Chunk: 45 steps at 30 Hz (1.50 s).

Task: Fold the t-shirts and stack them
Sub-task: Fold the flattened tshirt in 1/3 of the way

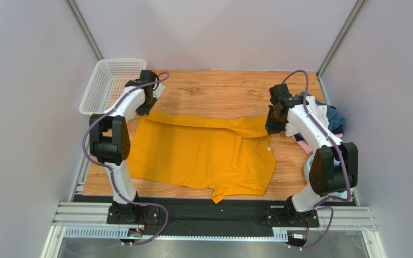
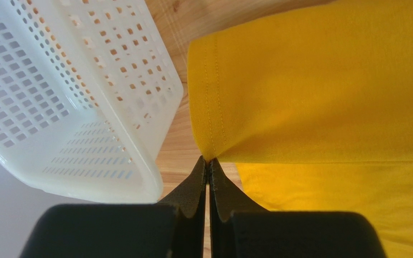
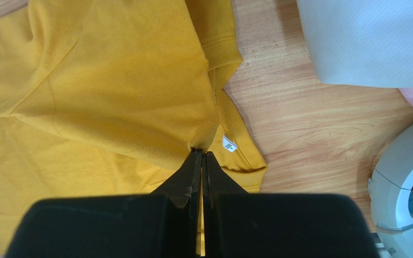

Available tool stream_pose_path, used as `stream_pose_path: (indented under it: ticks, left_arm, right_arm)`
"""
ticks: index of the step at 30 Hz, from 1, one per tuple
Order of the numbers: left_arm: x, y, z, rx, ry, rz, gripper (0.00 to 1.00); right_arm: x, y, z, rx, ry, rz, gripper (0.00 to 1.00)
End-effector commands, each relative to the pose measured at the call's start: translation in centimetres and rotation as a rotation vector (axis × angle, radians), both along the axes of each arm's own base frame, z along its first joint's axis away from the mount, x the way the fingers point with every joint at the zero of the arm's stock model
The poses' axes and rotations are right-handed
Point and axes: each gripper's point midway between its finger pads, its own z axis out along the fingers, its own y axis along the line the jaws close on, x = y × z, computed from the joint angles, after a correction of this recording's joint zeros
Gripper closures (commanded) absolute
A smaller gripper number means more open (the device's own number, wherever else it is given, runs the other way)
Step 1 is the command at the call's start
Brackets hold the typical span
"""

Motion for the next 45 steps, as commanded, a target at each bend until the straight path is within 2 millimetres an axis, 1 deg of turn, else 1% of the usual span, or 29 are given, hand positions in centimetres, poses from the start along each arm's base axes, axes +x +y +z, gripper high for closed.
stream_pose_path:
  ticks: [1,5,6,8,9,12,17,20,23,27,30,33,34,36,38,40,42,45]
  left_arm:
    - [-1.0,-0.3,1.1,0.004,-0.024,-0.025,1.0]
    - [-2.0,0.0,0.6,0.016,-0.008,-0.026,1.0]
    - [-2.4,0.1,0.2,0.019,0.001,-0.027,1.0]
    - [-2.6,0.3,0.0,0.031,-0.001,-0.025,1.0]
    - [-2.8,0.4,-0.4,0.034,0.006,-0.024,1.0]
    - [-2.9,0.4,-0.6,0.033,0.007,-0.023,1.0]
    - [-2.7,0.7,-0.4,0.053,0.003,-0.024,1.0]
    - [-2.7,0.8,-0.3,0.061,-0.002,-0.025,1.0]
    - [-2.5,0.7,-0.2,0.054,-0.013,-0.025,1.0]
    - [-2.7,0.5,0.1,0.038,-0.031,-0.031,1.0]
    - [-2.5,0.5,-0.4,0.039,-0.024,-0.032,1.0]
    - [-2.8,0.2,-1.9,0.019,0.007,-0.027,1.0]
    - [-3.0,-0.1,-2.8,0.005,0.028,-0.031,1.0]
    - [-3.4,-0.2,-4.1,-0.001,0.052,-0.028,1.0]
    - [-3.7,0.0,-5.9,0.012,0.081,-0.023,1.0]
    - [-3.8,0.3,-7.4,0.027,0.097,-0.02,1.0]
    - [-4.2,0.7,-8.8,0.036,0.129,-0.016,1.0]
    - [-4.2,1.5,-9.8,0.057,0.144,-0.007,1.0]
  right_arm:
    - [0.5,0.4,0.5,0.009,-0.06,-0.011,1.0]
    - [0.2,0.7,-0.5,0.005,-0.036,-0.001,1.0]
    - [0.1,0.8,-0.6,0.006,-0.034,-0.001,1.0]
    - [0.0,1.0,-0.6,0.007,-0.032,0.006,1.0]
    - [0.0,1.1,-0.5,0.008,-0.035,0.007,1.0]
    - [0.1,1.3,0.3,0.009,-0.052,0.012,1.0]
    - [-0.2,1.5,2.2,0.024,-0.085,0.02,1.0]
    - [-0.6,1.6,2.6,0.031,-0.09,0.024,1.0]
    - [-1.2,1.8,2.5,0.039,-0.082,0.034,1.0]
    - [-2.7,2.1,1.3,0.038,-0.049,0.048,1.0]
    - [-3.9,2.4,0.4,0.046,-0.022,0.059,1.0]
    - [-4.7,2.3,-0.5,0.043,0.007,0.06,1.0]
    - [-5.2,2.2,-1.1,0.037,0.025,0.061,1.0]
    - [-5.6,2.0,-1.8,0.029,0.042,0.061,1.0]
    - [-6.1,1.8,-2.7,0.023,0.068,0.059,1.0]
    - [-6.4,1.7,-3.3,0.017,0.081,0.059,1.0]
    - [-6.3,1.7,-3.7,0.011,0.086,0.061,1.0]
    - [-6.0,1.7,-4.1,0.006,0.092,0.064,1.0]
